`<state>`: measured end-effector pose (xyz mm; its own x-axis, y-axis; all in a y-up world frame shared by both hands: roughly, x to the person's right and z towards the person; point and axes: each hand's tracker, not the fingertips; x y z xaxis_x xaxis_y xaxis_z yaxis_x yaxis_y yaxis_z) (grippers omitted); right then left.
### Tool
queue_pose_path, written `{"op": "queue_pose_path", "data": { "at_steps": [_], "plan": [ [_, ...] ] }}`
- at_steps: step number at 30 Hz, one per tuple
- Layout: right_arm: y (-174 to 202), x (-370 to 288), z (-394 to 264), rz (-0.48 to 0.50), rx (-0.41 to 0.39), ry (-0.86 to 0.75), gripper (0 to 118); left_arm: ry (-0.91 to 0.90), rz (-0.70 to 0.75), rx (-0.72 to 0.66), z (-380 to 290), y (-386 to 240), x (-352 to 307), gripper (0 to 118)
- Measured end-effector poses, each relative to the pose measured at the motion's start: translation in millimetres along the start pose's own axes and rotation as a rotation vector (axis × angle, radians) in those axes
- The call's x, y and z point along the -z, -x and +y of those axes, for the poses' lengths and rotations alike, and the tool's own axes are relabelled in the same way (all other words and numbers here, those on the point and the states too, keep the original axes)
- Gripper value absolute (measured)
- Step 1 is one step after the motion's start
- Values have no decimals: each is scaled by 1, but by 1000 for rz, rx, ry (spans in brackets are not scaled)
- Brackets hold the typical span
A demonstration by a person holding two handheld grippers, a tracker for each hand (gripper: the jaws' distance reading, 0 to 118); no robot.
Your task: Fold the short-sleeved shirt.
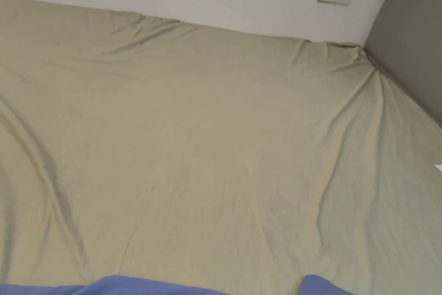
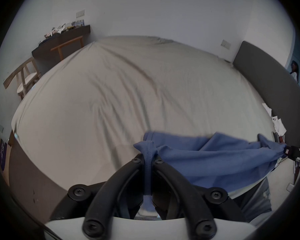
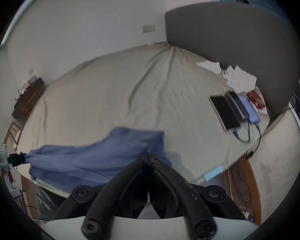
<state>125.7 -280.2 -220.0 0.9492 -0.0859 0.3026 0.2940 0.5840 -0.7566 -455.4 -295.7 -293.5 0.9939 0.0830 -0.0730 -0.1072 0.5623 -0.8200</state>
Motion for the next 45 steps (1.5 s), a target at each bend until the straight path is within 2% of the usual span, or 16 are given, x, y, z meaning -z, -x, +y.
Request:
{"op": "queue_pose_path", "data": {
  "at_steps": [7,11,12,15,16,18,23,24,26,29,33,38,41,42,43,45],
  "plan": [
    [2,49,-25,-99,-27,60,3,76,51,-4,-25,-5,33,7],
    [12,63,-30,-227,-133,30,19,28,96,35,-29,-14,40,7],
    [13,65,-31,-285,-171,22,33,41,111,57,-30,-15,38,9],
    [-2,46,-24,-314,-157,15,79,6,203,64,-28,-3,24,47],
    [-7,36,-22,-315,-108,6,85,-10,193,19,-26,4,15,68],
    [-13,8,-19,-295,-14,-85,86,-60,147,-100,-20,17,-7,85],
    [13,-37,-16,3,27,-246,73,-161,55,-165,-17,15,-46,78],
    [20,-40,-16,103,50,-256,65,-173,17,-164,-19,9,-49,65],
    [32,-37,-17,276,106,-250,2,-171,-59,-182,-23,-2,-47,7],
    [53,-30,-20,376,102,-213,1,-115,-146,-221,-32,-15,-32,0],
    [74,-26,-27,246,-38,-216,1,-60,-131,-183,-46,-30,-18,0],
    [61,-27,-22,260,42,-206,1,-113,-142,-198,-30,-13,-25,0],
    [55,-28,-18,222,55,-217,1,-149,-111,-209,-3,12,-17,16],
    [54,-29,-16,216,57,-217,1,-139,-124,-218,5,23,-10,41],
    [52,-31,-16,214,61,-218,1,-77,-184,-234,12,38,3,82],
    [49,-31,-17,219,73,-214,1,23,-306,-242,23,55,21,112]
  ]
}}
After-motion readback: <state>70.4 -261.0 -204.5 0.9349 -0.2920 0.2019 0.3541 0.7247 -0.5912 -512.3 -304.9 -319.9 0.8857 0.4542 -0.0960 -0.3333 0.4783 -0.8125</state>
